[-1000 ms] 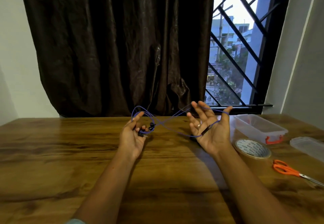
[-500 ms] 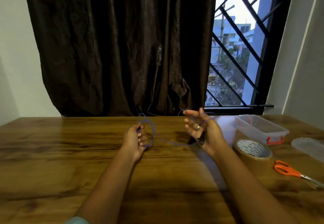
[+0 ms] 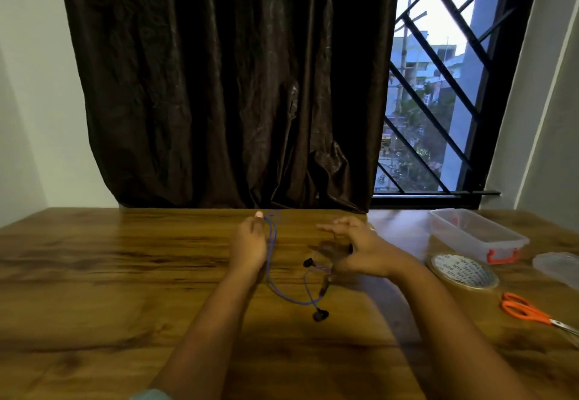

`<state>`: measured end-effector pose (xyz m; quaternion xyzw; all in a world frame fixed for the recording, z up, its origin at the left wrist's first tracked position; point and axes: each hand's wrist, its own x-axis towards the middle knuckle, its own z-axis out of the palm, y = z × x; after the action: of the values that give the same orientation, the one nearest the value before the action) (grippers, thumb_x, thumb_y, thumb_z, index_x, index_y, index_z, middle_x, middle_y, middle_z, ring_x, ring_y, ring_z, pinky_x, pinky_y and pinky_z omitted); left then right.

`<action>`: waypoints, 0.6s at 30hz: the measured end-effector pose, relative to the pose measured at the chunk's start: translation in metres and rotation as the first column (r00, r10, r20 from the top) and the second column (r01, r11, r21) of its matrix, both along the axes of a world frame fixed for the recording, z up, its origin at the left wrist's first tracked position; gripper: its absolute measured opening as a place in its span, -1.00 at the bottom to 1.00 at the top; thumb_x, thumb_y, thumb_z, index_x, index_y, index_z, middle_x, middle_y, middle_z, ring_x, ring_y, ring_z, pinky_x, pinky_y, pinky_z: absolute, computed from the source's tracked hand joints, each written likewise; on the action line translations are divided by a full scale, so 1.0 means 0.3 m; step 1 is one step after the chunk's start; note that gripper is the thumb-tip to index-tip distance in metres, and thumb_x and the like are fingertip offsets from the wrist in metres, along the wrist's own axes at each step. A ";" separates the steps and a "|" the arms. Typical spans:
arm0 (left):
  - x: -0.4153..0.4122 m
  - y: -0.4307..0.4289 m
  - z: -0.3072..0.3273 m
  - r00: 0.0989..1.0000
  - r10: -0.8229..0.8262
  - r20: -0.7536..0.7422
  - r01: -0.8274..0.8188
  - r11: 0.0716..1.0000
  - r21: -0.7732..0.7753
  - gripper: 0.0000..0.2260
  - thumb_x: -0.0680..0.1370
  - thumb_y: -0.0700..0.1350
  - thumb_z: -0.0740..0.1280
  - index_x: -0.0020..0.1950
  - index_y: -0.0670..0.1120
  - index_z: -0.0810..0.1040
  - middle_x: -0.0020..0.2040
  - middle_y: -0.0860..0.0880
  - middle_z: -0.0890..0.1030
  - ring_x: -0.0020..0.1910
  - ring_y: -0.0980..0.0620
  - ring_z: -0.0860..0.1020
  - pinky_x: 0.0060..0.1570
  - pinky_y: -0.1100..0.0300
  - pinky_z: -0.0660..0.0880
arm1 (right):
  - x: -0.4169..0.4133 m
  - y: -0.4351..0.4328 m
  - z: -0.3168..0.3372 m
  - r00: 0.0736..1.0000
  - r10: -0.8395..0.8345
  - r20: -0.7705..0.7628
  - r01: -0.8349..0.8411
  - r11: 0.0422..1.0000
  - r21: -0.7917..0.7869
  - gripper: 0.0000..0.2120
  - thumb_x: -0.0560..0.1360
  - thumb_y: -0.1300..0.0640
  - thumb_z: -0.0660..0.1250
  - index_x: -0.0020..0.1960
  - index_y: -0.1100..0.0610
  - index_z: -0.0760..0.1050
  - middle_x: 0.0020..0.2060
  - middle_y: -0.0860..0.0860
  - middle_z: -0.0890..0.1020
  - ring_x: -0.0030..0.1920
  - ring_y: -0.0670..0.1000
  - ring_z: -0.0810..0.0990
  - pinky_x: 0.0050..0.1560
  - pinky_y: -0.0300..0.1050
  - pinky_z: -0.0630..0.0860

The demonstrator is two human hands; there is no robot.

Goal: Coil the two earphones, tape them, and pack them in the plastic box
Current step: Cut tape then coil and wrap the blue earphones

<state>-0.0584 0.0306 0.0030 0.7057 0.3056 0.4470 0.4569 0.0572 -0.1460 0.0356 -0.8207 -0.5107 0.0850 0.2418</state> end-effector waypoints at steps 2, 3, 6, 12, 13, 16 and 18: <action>-0.006 -0.027 -0.003 0.988 0.092 -0.122 -0.058 0.963 0.262 -0.66 0.64 -0.03 0.08 -0.05 -0.24 0.53 -0.07 -0.28 0.60 -0.03 -0.26 0.54 -0.11 0.01 0.40 | -0.026 0.009 0.003 0.995 0.036 -0.090 -0.032 0.999 0.037 -0.30 0.31 -0.09 0.43 0.41 -0.13 0.31 0.40 -0.02 0.19 0.46 0.12 0.08 0.45 0.11 0.17; -0.004 -0.040 -0.005 0.976 0.136 -0.171 -0.070 0.936 0.345 -0.66 0.64 -0.02 0.08 -0.05 -0.22 0.53 -0.08 -0.27 0.61 -0.04 -0.26 0.55 -0.14 0.02 0.39 | -0.042 0.018 0.000 0.999 -0.025 -0.034 0.028 0.997 0.077 -0.33 0.30 -0.25 0.35 0.37 -0.12 0.37 0.39 -0.03 0.20 0.45 0.11 0.09 0.43 0.10 0.20; 0.001 -0.076 0.003 0.962 0.210 -0.177 -0.113 0.891 0.440 -0.68 0.63 0.00 0.10 -0.06 -0.16 0.55 -0.12 -0.24 0.63 -0.07 -0.26 0.56 -0.18 0.01 0.41 | -0.116 0.057 0.002 0.941 -0.322 0.100 0.232 0.832 0.504 -0.38 0.27 -0.49 0.13 0.11 -0.11 0.54 0.08 -0.08 0.36 0.20 0.03 0.36 0.14 -0.08 0.40; 0.052 -0.099 -0.027 0.977 -0.211 0.043 0.209 0.977 0.052 -0.67 0.55 0.10 0.21 -0.34 -0.02 0.51 -0.41 -0.02 0.55 -0.35 -0.04 0.53 -0.31 0.09 0.39 | -0.215 0.150 -0.083 0.962 -0.074 -0.262 0.196 0.857 0.477 -0.59 0.58 -0.04 0.19 0.38 0.10 0.33 0.06 0.03 0.57 0.02 -0.05 0.58 0.05 -0.20 0.50; 0.056 -0.098 -0.031 0.963 -0.252 0.096 0.257 0.966 -0.036 -0.65 0.55 0.10 0.20 -0.37 -0.04 0.49 -0.46 -0.02 0.52 -0.45 -0.02 0.49 -0.37 0.10 0.37 | -0.215 0.157 -0.093 0.941 -0.072 -0.330 0.243 0.823 0.514 -0.69 0.61 0.06 0.15 0.30 0.15 0.38 -0.14 0.01 0.60 -0.23 -0.08 0.60 -0.17 -0.23 0.52; 0.049 -0.092 -0.016 0.935 -0.303 0.185 0.343 0.904 -0.256 -0.65 0.62 -0.03 0.17 -0.37 -0.05 0.38 -0.63 0.10 0.29 -0.67 0.19 0.20 -0.59 0.33 0.13 | -0.166 0.154 -0.099 0.931 -0.130 -0.340 0.304 0.790 0.532 -0.85 0.63 0.18 0.09 0.01 0.13 0.44 -0.37 -0.09 0.47 -0.44 -0.15 0.44 -0.41 -0.29 0.40; 0.030 -0.094 0.009 0.876 -0.372 0.305 0.471 0.792 -0.387 -0.69 0.63 -0.05 0.13 -0.30 -0.08 0.37 -0.65 0.10 0.22 -0.71 0.23 0.11 -0.66 0.43 0.03 | -0.134 0.141 -0.094 0.931 -0.110 -0.348 0.283 0.818 0.500 -0.77 0.63 0.19 0.08 -0.13 0.05 0.45 -0.41 -0.07 0.44 -0.47 -0.14 0.42 -0.44 -0.30 0.37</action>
<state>-0.0494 0.0024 0.0057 0.5787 0.1836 0.3230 0.7260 0.0170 -0.1038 0.0073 -0.7442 -0.3820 0.0363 0.5467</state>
